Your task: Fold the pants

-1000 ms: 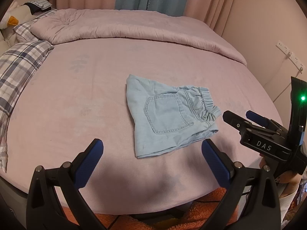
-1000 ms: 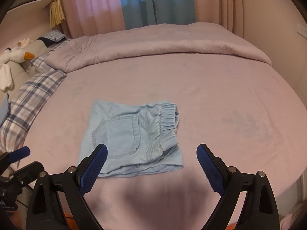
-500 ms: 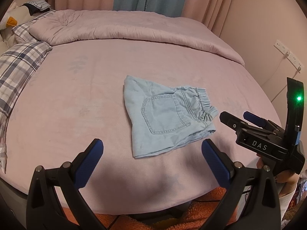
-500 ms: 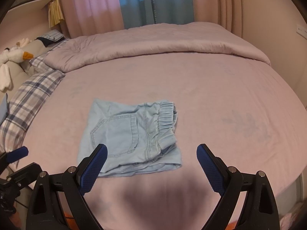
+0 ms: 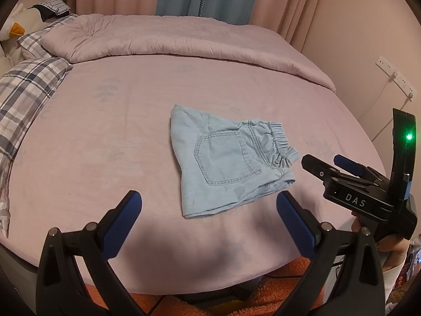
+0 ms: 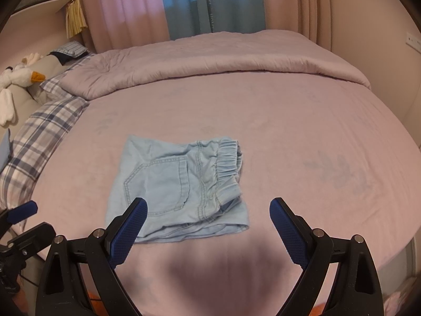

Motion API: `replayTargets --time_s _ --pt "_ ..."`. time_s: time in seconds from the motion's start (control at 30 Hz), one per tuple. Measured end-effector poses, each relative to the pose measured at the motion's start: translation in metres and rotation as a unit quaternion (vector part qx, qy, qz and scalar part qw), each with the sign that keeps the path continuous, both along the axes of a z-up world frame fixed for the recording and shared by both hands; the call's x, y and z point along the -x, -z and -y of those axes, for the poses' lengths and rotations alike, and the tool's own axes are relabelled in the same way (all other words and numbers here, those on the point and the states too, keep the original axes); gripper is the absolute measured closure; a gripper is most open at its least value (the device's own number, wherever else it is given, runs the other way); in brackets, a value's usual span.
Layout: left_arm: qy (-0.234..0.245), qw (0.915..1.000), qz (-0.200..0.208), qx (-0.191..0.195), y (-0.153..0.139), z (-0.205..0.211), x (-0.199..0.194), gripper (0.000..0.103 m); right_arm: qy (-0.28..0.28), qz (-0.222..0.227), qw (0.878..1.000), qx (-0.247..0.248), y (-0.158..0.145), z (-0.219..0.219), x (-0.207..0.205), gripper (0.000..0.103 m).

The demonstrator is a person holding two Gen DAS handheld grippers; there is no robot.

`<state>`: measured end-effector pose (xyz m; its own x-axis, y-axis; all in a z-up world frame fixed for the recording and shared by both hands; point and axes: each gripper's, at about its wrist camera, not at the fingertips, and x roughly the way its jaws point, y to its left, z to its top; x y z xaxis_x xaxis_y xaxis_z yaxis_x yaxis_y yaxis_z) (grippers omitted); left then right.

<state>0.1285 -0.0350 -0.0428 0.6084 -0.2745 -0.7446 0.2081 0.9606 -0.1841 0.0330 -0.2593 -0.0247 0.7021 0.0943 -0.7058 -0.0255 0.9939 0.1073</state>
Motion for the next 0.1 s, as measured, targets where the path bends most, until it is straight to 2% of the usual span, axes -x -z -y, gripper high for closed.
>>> replayTargets --time_s 0.1 --pt "0.0 1.0 0.0 0.001 0.0001 -0.0001 0.0001 0.001 0.001 0.0 1.0 0.0 0.0001 -0.0002 -0.0003 0.009"
